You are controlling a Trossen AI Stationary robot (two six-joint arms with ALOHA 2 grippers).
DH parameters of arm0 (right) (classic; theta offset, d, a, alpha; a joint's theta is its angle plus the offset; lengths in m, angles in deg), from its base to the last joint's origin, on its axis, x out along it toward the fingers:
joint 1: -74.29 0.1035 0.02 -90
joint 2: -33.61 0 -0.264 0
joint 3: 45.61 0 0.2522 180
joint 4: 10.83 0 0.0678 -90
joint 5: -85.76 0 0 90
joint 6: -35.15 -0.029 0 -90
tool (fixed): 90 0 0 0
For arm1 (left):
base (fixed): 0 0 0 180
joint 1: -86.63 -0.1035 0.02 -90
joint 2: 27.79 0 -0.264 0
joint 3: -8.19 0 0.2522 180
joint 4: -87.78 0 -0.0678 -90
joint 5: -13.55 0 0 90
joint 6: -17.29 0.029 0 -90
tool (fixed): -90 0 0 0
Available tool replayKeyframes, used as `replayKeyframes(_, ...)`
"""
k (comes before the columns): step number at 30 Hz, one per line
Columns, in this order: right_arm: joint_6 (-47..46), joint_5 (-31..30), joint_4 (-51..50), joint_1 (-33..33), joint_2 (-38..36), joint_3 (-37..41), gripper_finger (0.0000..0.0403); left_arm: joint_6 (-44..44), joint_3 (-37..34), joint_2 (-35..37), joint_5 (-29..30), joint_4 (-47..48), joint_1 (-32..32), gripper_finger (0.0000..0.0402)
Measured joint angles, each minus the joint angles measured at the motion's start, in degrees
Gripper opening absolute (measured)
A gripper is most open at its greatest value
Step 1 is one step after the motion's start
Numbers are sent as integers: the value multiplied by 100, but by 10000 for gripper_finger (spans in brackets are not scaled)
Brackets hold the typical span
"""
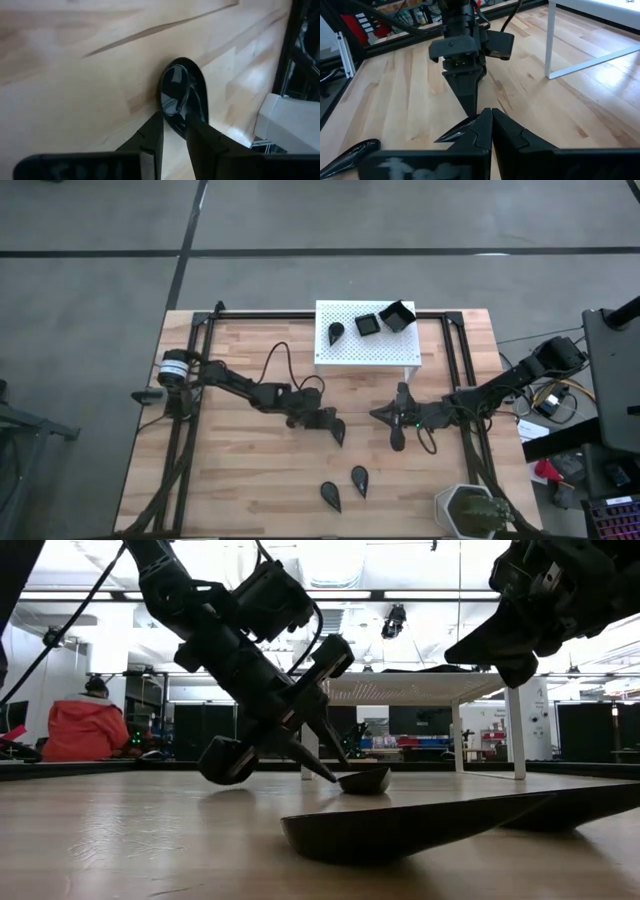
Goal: Pick & Place Mini shaped plates
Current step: Stack the drop shaped plate on top of the drop shaped plate on the shelf
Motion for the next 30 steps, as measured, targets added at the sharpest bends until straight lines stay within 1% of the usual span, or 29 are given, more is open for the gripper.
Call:
replayKeyframes(3,18,0,1,0,0,0,8,141,9,4,-32,31,-19,73)
replayKeyframes(6,20,-2,2,0,-2,0,8,93,7,4,-99,241,-21,73)
replayKeyframes(19,83,-17,4,0,-2,0,8,164,122,-20,-136,214,-158,73)
replayKeyframes(30,103,-26,4,0,-1,0,8,126,125,-52,-88,275,-96,73)
